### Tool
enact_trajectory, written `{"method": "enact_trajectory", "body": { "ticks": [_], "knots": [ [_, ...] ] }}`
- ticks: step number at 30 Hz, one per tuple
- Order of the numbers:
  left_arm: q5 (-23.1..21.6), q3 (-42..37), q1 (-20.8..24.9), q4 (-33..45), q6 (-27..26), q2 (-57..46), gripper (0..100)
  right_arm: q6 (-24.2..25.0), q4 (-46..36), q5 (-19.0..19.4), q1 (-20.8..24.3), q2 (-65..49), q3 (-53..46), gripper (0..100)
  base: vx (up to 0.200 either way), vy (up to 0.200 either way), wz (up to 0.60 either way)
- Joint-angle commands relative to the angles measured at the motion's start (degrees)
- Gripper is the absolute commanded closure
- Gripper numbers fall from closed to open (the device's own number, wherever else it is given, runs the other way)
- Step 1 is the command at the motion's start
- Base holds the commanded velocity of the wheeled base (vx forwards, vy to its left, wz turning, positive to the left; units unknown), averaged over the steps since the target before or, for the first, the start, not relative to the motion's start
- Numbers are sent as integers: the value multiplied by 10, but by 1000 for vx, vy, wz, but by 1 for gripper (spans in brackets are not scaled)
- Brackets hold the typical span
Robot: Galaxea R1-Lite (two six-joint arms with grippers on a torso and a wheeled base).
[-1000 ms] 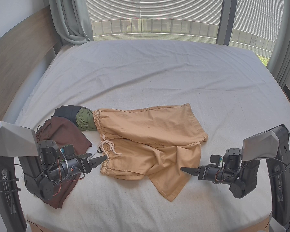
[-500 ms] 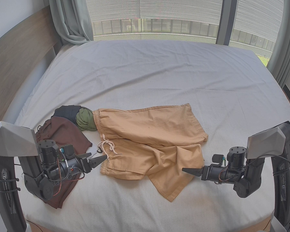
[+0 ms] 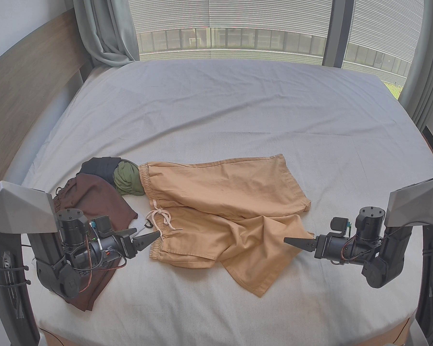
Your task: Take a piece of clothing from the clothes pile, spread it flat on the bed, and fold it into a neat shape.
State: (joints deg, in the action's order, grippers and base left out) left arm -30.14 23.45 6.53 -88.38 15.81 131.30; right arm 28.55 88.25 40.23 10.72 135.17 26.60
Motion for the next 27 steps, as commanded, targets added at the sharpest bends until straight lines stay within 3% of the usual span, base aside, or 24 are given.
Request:
{"method": "enact_trajectory", "body": {
  "ticks": [1,16,17,27],
  "knots": [
    [0,1,1,0,0,1,0,0,1,1,-11,-18,2,0,0,0,0],
    [0,1,1,0,0,0,0,-2,1,-1,-23,-10,9,0,0,0,0],
    [0,1,1,0,0,0,0,-3,1,-1,-24,-10,9,100,0,0,0],
    [0,1,1,-1,0,1,0,-10,0,-2,-36,-11,-1,100,0,0,0]
  ]
}}
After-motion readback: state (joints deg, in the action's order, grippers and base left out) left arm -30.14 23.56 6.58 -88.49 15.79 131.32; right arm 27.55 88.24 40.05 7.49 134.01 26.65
